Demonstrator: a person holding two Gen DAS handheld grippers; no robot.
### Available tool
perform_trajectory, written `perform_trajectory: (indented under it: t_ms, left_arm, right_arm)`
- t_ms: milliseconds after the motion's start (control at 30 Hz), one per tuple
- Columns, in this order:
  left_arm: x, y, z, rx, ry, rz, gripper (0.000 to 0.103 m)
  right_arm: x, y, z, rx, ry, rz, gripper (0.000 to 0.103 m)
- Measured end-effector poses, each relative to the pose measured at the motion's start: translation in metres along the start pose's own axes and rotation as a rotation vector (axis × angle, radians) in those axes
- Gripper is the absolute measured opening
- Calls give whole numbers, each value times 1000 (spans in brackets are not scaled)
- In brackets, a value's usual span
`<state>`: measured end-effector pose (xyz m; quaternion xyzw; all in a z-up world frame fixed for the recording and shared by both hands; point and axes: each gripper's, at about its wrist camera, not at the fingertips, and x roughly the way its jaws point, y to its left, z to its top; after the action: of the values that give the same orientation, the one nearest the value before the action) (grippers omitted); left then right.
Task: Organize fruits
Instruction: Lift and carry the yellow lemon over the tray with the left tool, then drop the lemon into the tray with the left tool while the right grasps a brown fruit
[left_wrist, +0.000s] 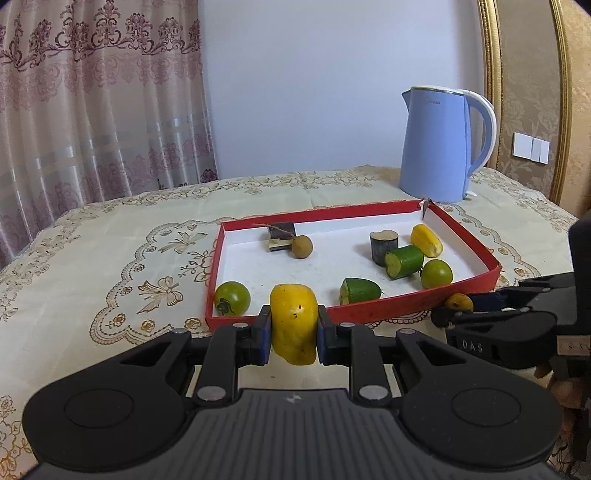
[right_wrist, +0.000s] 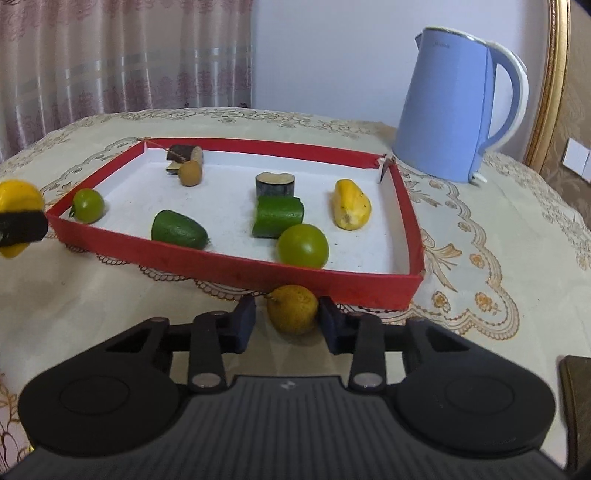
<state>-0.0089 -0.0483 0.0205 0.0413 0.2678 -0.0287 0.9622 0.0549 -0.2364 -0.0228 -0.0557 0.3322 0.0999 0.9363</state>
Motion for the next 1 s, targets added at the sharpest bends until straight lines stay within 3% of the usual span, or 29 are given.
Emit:
perform_trajectory:
  t_ms: [300, 733, 1000]
  left_arm:
    - [5, 2, -2, -5, 23, 5, 23]
    - [20, -3, 12, 4, 31, 70, 23]
    - [40, -7, 29, 12, 33, 119, 23]
  right_arm:
    - [-10, -6, -6, 51, -15, 20, 28]
    - [-68, -16, -4, 39, -185, 21, 28]
    - [-87, -21, 0, 40, -238, 38, 28]
